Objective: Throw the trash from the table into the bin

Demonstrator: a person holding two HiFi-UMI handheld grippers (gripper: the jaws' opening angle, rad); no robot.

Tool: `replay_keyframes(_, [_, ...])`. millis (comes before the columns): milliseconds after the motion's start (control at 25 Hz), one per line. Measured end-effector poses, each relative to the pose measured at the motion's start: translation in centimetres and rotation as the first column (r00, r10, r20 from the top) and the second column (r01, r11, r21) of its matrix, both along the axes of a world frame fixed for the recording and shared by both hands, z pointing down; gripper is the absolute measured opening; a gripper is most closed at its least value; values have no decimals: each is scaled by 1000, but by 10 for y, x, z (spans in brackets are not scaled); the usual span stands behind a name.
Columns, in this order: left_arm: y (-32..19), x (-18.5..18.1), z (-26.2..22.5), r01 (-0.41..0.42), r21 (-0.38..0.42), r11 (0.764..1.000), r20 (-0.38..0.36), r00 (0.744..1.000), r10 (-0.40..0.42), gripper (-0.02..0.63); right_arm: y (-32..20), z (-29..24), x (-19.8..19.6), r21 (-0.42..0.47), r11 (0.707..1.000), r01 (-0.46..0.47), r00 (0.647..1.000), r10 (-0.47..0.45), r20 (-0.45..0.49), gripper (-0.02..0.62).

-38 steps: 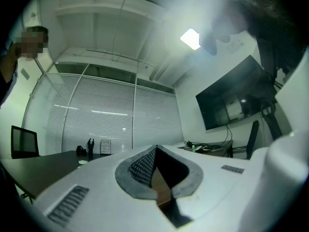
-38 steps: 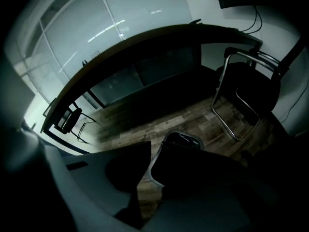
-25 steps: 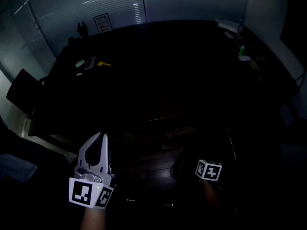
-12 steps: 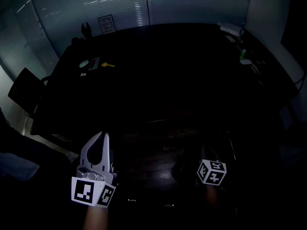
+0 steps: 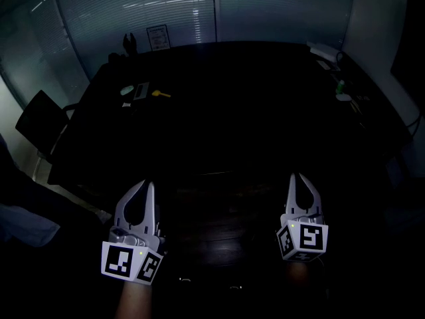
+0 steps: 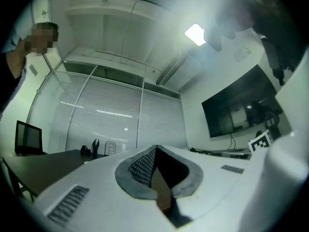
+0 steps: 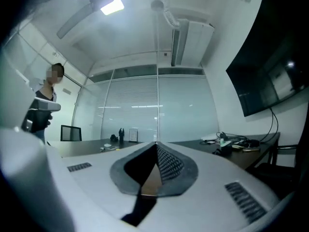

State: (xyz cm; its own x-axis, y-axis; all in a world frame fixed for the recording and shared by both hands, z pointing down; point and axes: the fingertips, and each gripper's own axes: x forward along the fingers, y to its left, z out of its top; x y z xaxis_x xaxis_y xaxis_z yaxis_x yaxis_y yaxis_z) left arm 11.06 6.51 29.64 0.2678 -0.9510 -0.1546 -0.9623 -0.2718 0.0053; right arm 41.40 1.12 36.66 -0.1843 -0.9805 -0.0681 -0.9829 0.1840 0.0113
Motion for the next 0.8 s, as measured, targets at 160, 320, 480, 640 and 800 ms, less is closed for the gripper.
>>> replay_keyframes(160, [5, -20, -4, 5, -1, 1000, -5, 1000, -5, 0, 6, -30, -23, 68, 998, -3, 1000, 5, -22, 6])
replay_keyframes(320, [4, -44, -7, 18, -7, 1000, -18, 1000, -18, 0, 9, -66, -59, 144, 989, 38, 998, -29, -64, 6])
replay_keyframes(480, [2, -69, -15, 24, 4, 1000, -27, 999, -24, 0, 9, -101, -106, 219, 971, 97, 990, -71, -122, 6])
replay_keyframes(640, [-1, -103, -30, 32, 20, 999, -34, 999, -32, 0, 3, -126, -158, 238, 963, 127, 987, -100, -122, 6])
replay_keyframes(800, [-1, -140, -36, 42, 37, 998, -38, 998, -41, 0, 3, -133, -207, 239, 958, 159, 983, -131, -131, 6])
